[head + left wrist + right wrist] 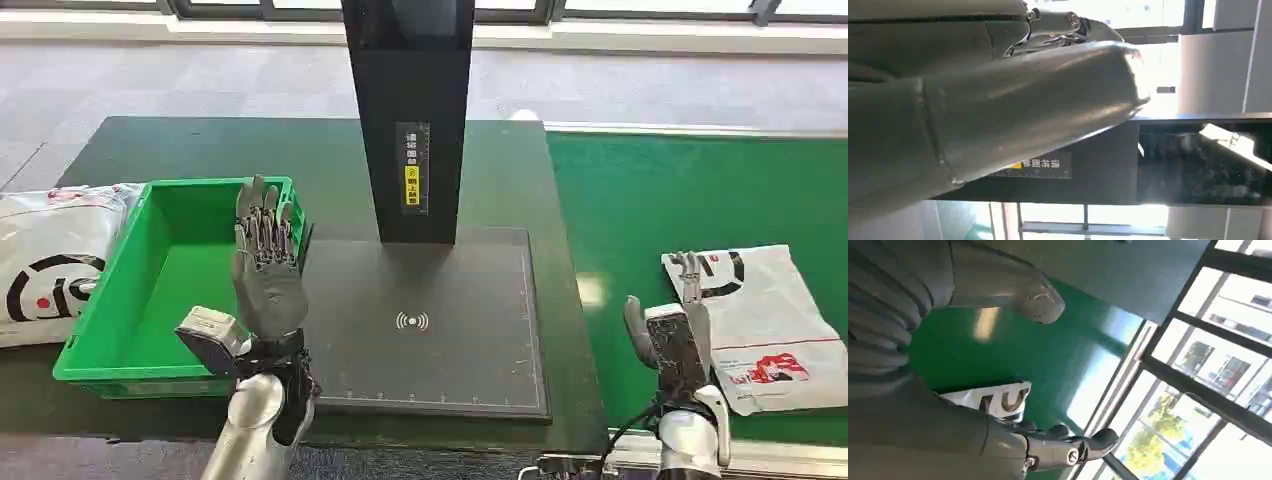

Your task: Moved the parcel from conveyor to table for the left to box.

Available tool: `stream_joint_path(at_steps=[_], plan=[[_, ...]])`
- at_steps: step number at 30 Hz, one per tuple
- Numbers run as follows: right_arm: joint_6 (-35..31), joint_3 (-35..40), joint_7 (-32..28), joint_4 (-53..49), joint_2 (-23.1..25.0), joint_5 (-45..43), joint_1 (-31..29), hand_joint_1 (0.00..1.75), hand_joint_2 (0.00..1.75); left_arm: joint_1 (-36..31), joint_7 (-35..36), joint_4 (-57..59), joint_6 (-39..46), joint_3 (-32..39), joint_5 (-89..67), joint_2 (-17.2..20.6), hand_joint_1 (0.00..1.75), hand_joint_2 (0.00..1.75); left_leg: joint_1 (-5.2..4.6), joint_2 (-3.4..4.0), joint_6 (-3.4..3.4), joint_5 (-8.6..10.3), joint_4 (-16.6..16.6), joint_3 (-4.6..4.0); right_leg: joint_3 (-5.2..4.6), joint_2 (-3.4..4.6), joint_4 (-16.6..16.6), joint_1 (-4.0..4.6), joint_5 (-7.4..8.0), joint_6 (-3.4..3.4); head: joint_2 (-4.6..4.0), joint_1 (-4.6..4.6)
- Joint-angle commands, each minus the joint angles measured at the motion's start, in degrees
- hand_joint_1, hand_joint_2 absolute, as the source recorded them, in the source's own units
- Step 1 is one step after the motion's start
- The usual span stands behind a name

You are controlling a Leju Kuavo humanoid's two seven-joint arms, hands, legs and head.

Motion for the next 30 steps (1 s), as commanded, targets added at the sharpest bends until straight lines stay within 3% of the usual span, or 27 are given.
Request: stream_joint_path(at_steps=[1,5,7,11,12,13,14,20,30], plan=[[-1.29,-5.58,0.73,8.44,-0.18,1.5,-3.99,0.0,1.75,-0.38,0.21,1.57,0.32,1.77,-0.29,0.82,0.0,0.0,0.01,0.1,0.01,-0.04,-0.12,0.23,0.21,0.08,-0.13,0.02,0.0,-0.03,0.0,0.0],[-9.38,-10.15,6.95,21.89,-3.96,11.6,-11.02,0.0,1.75,0.17,0.28,1.17,3.31,1.25,-0.65,0.38,0.0,0.0,0.02,0.08,0.04,-0.02,-0.1,0.22,0.21,0.06,-0.15,0.04,0.02,0.0,0.0,0.0],[-13.33,-10.43,10.08,35.22,-7.52,18.83,-18.32,0.0,1.75,0.87,1.02,0.43,4.59,0.66,-0.51,1.08,0.0,0.0,0.02,0.15,0.05,-0.02,-0.1,0.24,0.22,0.13,-0.16,0.04,0.04,0.02,0.0,0.0],[-17.25,-9.16,18.87,52.56,-11.79,29.02,-28.41,0.0,1.75,1.1,1.0,0.15,0.63,-0.6,1.9,2.42,0.0,0.0,-0.02,0.4,0.07,-0.02,-0.08,0.22,0.14,0.4,-0.15,-0.01,0.14,0.05,0.0,0.0],[-16.78,-8.8,20.25,54.89,-12.72,30.42,-29.64,0.0,0.0,0.97,0.44,0.45,-0.28,-0.31,2.62,2.57,0.0,0.0,-0.04,0.46,0.09,0.0,-0.11,0.28,0.18,0.45,-0.2,-0.03,0.21,0.09,0.0,0.0],[-16.28,-8.78,20.86,56.19,-13.35,31.09,-30.23,0.0,0.0,0.9,0.21,0.7,-0.39,0.0,2.73,2.52,0.0,0.0,-0.03,0.32,0.08,0.01,-0.05,0.18,0.1,0.36,-0.11,-0.03,0.15,0.09,0.0,0.0],[-15.54,-9.01,21.34,57.47,-14.11,31.5,-30.24,0.0,1.75,0.78,-0.05,1.1,-0.56,0.39,3.02,2.44,0.0,0.0,-0.07,0.25,0.1,0.05,-0.1,0.22,0.14,0.29,-0.13,-0.07,0.17,0.1,0.0,0.0],[-12.16,-9.59,29.35,60.47,-16.65,35.91,-28.3,0.0,1.75,0.85,-0.73,1.61,-2.47,0.33,3.38,2.88,0.0,0.0,-0.07,-0.08,0.14,0.05,-0.12,0.28,0.29,-0.09,-0.16,-0.06,0.05,0.11,0.0,0.0],[-11.51,-13.13,29.14,60.29,-18.05,35.7,-25.99,0.0,1.75,1.3,0.3,-1.1,-2.61,0.78,2.61,1.78,0.0,0.0,-0.08,-0.09,0.14,-0.02,-0.06,0.19,0.23,-0.08,-0.12,-0.07,0.0,0.14,0.0,0.0]])
